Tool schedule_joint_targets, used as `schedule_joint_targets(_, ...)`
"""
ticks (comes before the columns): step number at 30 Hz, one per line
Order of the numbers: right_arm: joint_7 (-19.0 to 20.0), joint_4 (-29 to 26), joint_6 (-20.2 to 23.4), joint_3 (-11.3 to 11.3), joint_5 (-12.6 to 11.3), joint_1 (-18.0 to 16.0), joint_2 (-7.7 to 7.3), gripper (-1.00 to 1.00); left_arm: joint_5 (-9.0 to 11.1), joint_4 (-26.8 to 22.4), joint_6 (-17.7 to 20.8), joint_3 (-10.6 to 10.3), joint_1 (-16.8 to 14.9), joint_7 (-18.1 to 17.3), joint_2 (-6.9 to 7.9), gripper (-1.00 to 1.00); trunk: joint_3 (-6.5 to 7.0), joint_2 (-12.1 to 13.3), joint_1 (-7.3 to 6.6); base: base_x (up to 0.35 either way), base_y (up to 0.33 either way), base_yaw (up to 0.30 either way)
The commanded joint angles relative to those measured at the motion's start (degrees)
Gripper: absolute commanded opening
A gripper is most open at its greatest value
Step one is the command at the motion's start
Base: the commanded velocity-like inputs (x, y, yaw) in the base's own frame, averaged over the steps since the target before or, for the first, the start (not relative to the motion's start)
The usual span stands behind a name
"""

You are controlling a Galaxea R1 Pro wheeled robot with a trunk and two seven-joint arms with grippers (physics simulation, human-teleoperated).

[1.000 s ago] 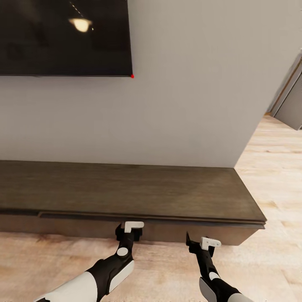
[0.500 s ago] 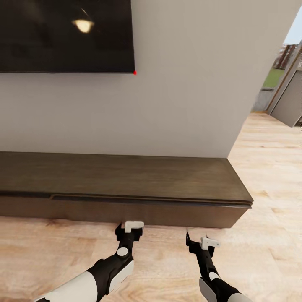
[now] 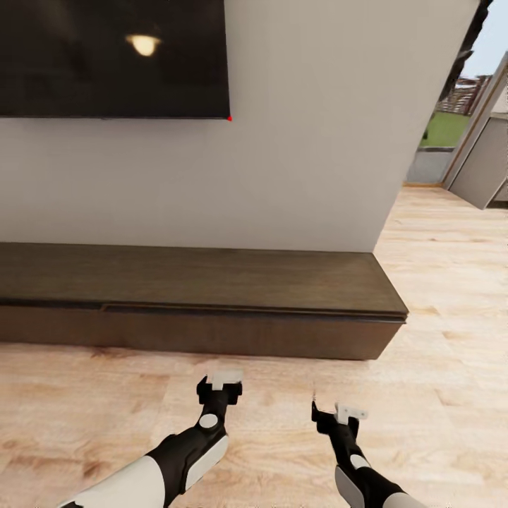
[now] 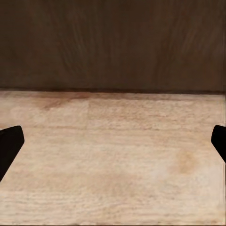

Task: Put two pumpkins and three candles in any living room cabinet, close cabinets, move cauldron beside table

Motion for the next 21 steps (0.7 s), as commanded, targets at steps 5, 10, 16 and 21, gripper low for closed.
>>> schedule_joint_targets(5, -0.4, -0.2, 5.2, 0.4, -0.3, 0.0, 0.04, 1.00, 10.9, -0.2, 5.4, -0.2, 0.2, 0.3, 0.22, 1.00, -0.04, 0.0, -0.02, -0.029, 0.000, 0.000)
schedule_joint_targets(10, -0.5, -0.2, 9.8, 0.3, -0.3, 0.0, 0.05, 1.00, 18.0, 0.1, 11.9, 0.1, 0.3, 0.0, 0.52, 1.00, 0.14, 0.4, -0.24, -0.002, 0.000, 0.000)
schedule_joint_targets(16, -0.4, -0.1, 11.1, 0.4, -1.3, -0.1, 0.03, 1.00, 19.9, 0.0, 16.6, 1.1, 0.3, 0.4, 1.21, 1.00, 1.21, 2.8, -1.56, 0.000, 0.000, 0.000)
schedule_joint_targets(21, -0.3, -0.2, 14.4, 0.6, -4.4, 0.0, 0.01, 1.00, 22.7, 0.3, 17.8, 3.2, 0.3, 0.4, 1.86, 1.00, 2.11, 4.8, -2.66, 0.000, 0.000, 0.000)
